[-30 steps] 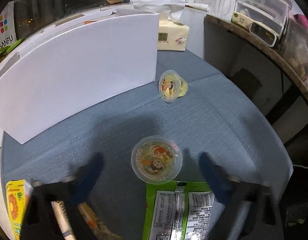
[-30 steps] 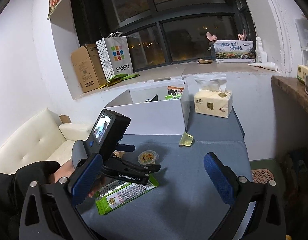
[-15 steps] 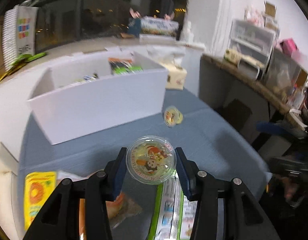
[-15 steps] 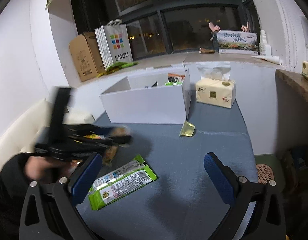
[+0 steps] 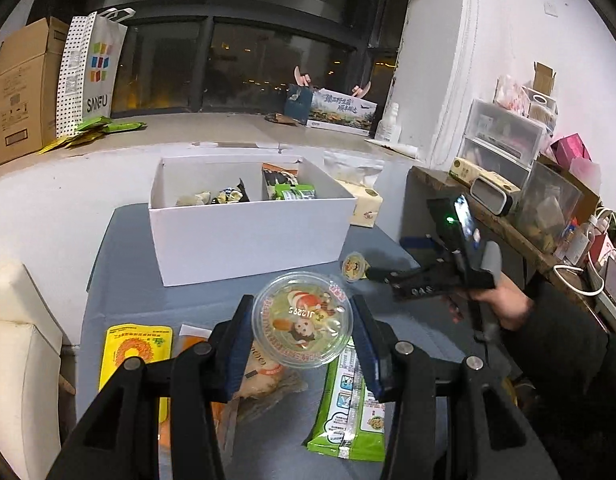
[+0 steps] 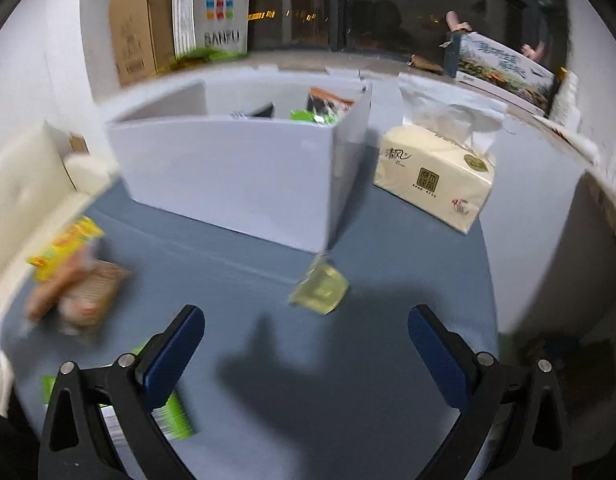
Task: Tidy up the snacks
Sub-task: 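Grasp the yellow-green jelly cup with the right gripper, then drop jelly cup into box with left gripper while right gripper drops its jelly cup in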
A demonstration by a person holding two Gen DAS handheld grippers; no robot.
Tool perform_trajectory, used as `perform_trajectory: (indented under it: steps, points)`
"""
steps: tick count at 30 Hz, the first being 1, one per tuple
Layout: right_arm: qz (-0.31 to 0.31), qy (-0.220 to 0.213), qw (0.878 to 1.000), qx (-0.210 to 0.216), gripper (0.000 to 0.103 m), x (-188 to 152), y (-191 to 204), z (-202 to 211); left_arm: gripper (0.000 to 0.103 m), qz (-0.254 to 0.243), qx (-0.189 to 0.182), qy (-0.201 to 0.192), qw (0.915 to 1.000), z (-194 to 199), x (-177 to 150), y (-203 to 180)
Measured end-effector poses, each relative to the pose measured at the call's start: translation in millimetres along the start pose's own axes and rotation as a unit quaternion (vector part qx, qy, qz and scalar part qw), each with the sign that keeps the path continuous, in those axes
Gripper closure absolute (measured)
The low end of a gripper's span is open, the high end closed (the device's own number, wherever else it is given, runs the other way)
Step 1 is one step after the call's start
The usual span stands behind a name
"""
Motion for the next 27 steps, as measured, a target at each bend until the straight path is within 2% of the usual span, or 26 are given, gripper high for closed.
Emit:
perform_trajectory:
  steps: [1, 6, 9, 10, 12, 13, 14, 16, 20, 27]
  points:
    - [0.015, -0.004, 1.0, -0.023, 0.0, 6.2, -4.4, -7.3, 0.052, 0.001, -0.002, 0.002, 1.0, -0.8, -0.8, 0.7]
    - [0.059, 0.016, 0.998, -0.002, 0.0, 15.8, -1.4, -31.3, 0.052, -0.001, -0.002, 0.004, 1.0, -0.9, -5.2, -0.8]
    - [0.109, 0.044, 0.993, -0.012, 0.0, 10.1, 6.8, -47.6, 0.052, 0.0, -0.004, 0.004, 1.0, -2.2, -5.5, -0.9]
    - [0.117, 0.05, 0.992, -0.005, 0.004, 7.5, 9.9, -53.1, 0.052, 0.001, -0.005, 0.005, 1.0, -2.9, -5.4, -0.6]
    - [0.107, 0.062, 0.992, 0.001, 0.019, 5.8, 7.6, -60.4, 0.052, -0.001, -0.005, 0.005, 1.0, -3.2, -6.5, -1.1]
    - [0.096, 0.062, 0.993, 0.008, 0.03, 5.9, 5.3, -63.1, 0.052, -0.001, -0.007, 0.006, 1.0, -3.1, -6.8, -1.2]
    - [0.089, 0.057, 0.994, 0.014, 0.053, 7.0, 4.0, -62.8, 0.052, 0.0, -0.006, 0.006, 1.0, -3.3, -7.1, -0.7]
    - [0.071, 0.057, 0.996, 0.021, 0.06, 9.4, 1.7, -62.9, 0.052, 0.002, -0.005, 0.006, 1.0, -3.1, -7.8, 1.3]
    - [0.057, 0.045, 0.996, 0.045, 0.066, 9.4, 4.3, -56.5, 0.052, 0.007, -0.003, 0.003, 1.0, -1.2, -7.9, 6.4]
    - [0.03, 0.01, 0.997, 0.065, 0.067, -3.1, 12.3, -25.9, 0.052, 0.012, 0.003, 0.001, 0.9999, 1.0, -5.7, 13.5]
Point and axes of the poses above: each gripper's, at about its wrist camera, not at the fingertips, and z roughly against the way its jaws point, y to its left, x to its top, the point moved 5 cm from there along -z, roughly the way its jaws point, and after that the axes turned 1 degree about z, right-handed, at the moved point
